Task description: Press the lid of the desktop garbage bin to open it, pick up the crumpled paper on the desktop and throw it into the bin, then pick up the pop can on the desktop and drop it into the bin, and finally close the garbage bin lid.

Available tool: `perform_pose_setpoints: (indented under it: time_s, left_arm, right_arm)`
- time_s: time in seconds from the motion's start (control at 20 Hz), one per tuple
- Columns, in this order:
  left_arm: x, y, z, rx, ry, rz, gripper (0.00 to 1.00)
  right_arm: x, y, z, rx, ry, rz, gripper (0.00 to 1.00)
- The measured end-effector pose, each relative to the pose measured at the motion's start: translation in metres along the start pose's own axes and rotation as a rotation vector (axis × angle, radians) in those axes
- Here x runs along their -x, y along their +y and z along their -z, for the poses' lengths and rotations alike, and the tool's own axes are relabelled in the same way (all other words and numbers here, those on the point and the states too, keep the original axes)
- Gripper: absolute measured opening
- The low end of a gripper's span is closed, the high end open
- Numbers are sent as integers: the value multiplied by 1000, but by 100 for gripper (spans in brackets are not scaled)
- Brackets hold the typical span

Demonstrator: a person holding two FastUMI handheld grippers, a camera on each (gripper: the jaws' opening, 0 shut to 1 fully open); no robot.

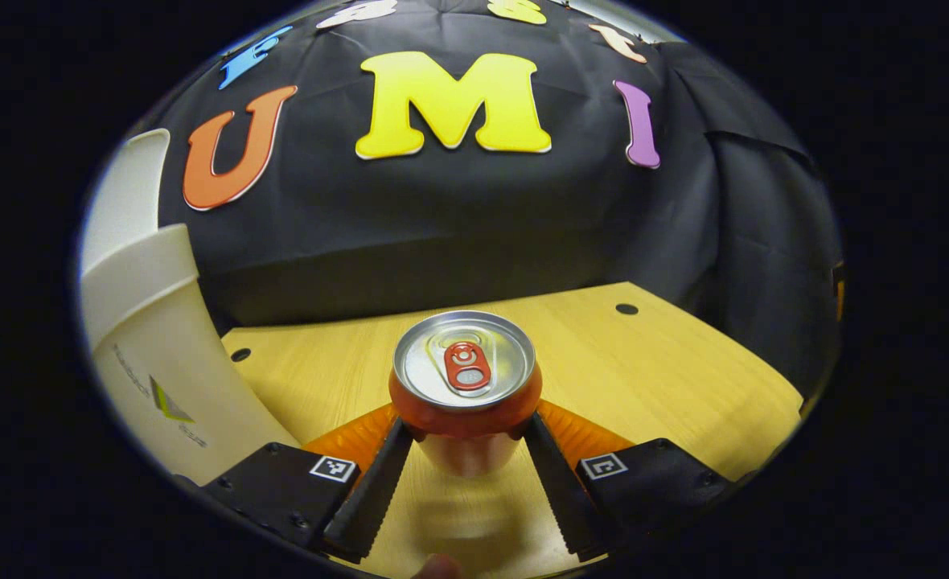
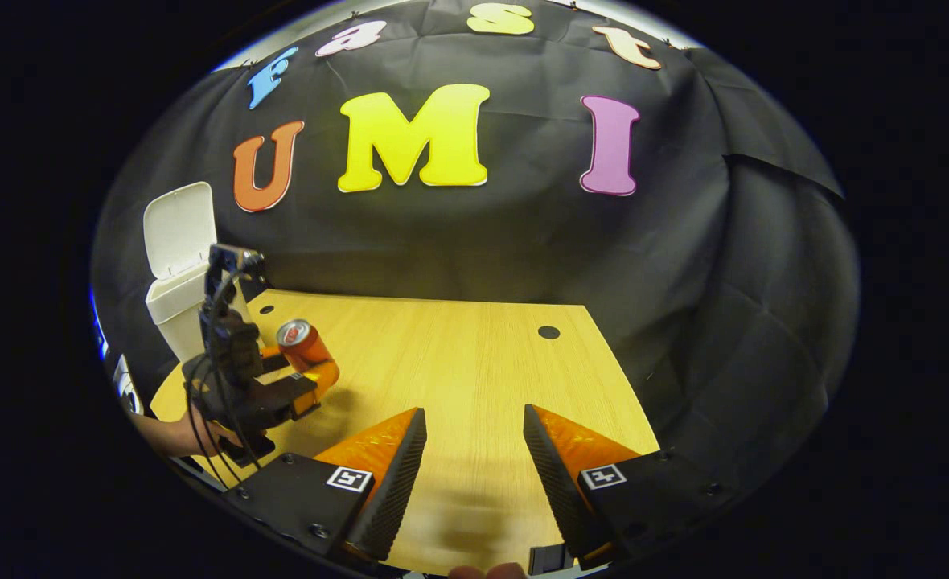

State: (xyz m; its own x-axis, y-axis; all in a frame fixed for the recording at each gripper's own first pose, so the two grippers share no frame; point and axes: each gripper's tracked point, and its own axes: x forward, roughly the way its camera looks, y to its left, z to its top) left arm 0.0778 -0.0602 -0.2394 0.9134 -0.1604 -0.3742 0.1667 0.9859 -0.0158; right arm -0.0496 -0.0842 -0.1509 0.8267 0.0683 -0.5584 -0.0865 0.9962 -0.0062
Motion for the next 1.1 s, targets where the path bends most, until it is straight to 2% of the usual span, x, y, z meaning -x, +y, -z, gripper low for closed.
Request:
perform_pose_setpoints:
  time_s: [0.25,0.3,0.45,0.6,0.8,0.95,1.1]
  left_arm:
    - [29,19,-85,31,-117,-38,86]
    - [36,29,-105,35,-144,-58,86]
    - [48,67,-160,41,-224,-146,85]
    - [63,119,-188,46,-274,-256,85]
    - [86,189,-180,32,-254,-404,85]
    - [96,238,-154,45,-186,-528,85]
    - [101,271,-128,85,-105,-617,85]
  right_arm:
    - [3,7,-12,-15,-46,-27,78]
    - [-10,2,-9,-17,-54,-37,79]
    - [-13,13,-18,-25,-78,-67,79]
    - [-19,27,-26,-32,-91,-103,79]
    - [-31,50,-31,-39,-86,-150,78]
    - [-36,75,-37,1,-86,-198,78]
    - [-37,98,-44,26,-92,-237,78]
